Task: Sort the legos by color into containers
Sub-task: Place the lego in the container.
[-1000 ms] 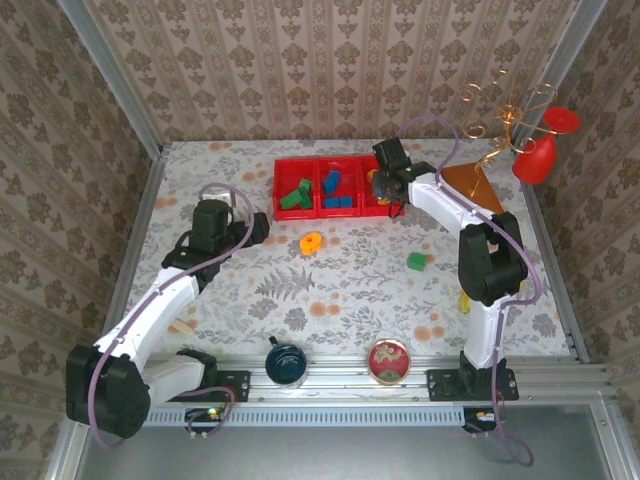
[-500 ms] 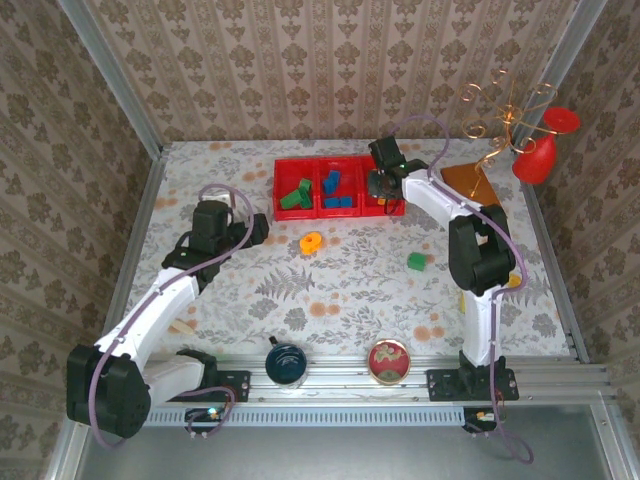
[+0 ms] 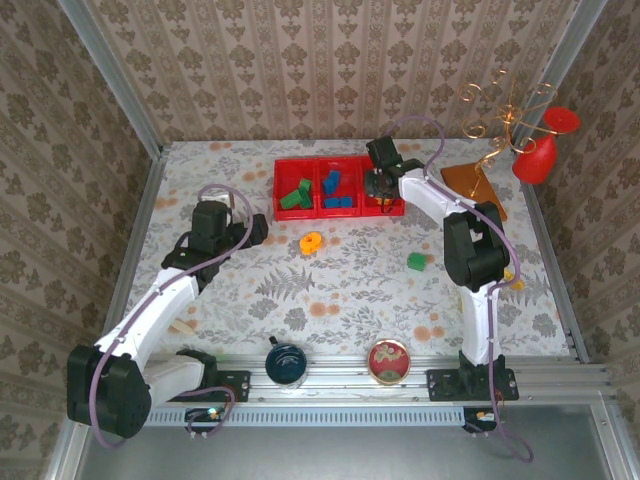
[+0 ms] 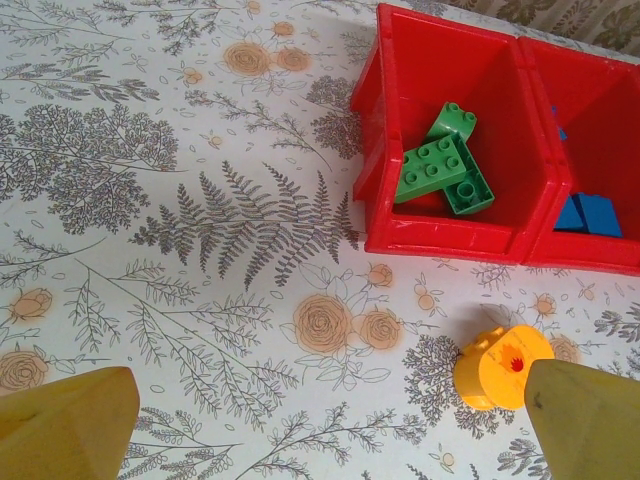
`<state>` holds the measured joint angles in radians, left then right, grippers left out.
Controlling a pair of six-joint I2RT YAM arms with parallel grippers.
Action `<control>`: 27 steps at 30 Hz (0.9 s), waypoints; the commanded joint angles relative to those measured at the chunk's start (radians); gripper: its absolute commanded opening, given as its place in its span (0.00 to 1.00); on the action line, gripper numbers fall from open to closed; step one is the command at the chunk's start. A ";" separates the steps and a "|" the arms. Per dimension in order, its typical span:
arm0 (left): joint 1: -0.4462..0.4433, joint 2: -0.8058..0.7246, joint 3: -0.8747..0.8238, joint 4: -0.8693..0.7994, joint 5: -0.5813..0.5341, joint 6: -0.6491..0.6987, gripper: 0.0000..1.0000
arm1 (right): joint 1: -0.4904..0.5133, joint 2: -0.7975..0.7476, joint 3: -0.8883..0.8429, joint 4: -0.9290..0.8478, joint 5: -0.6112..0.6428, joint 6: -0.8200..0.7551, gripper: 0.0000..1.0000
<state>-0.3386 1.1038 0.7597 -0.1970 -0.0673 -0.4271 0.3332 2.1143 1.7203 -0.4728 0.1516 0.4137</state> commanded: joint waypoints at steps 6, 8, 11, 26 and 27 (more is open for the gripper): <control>0.008 -0.001 -0.002 -0.009 0.014 -0.022 1.00 | -0.003 0.033 0.069 -0.026 0.003 -0.034 0.39; 0.008 -0.003 0.001 -0.011 0.014 -0.020 1.00 | -0.002 0.025 0.077 -0.034 0.004 -0.038 0.43; 0.010 -0.008 0.000 -0.013 0.012 -0.019 1.00 | -0.003 0.005 0.078 -0.041 0.005 -0.043 0.46; 0.016 -0.019 -0.008 -0.004 0.012 -0.025 1.00 | 0.079 -0.241 -0.100 -0.120 0.075 0.081 0.65; 0.016 -0.021 -0.011 -0.002 0.011 -0.027 1.00 | 0.096 -0.261 -0.125 -0.121 0.091 0.099 0.68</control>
<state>-0.3309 1.1038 0.7597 -0.1970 -0.0639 -0.4274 0.3920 1.9091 1.6459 -0.5526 0.1955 0.4549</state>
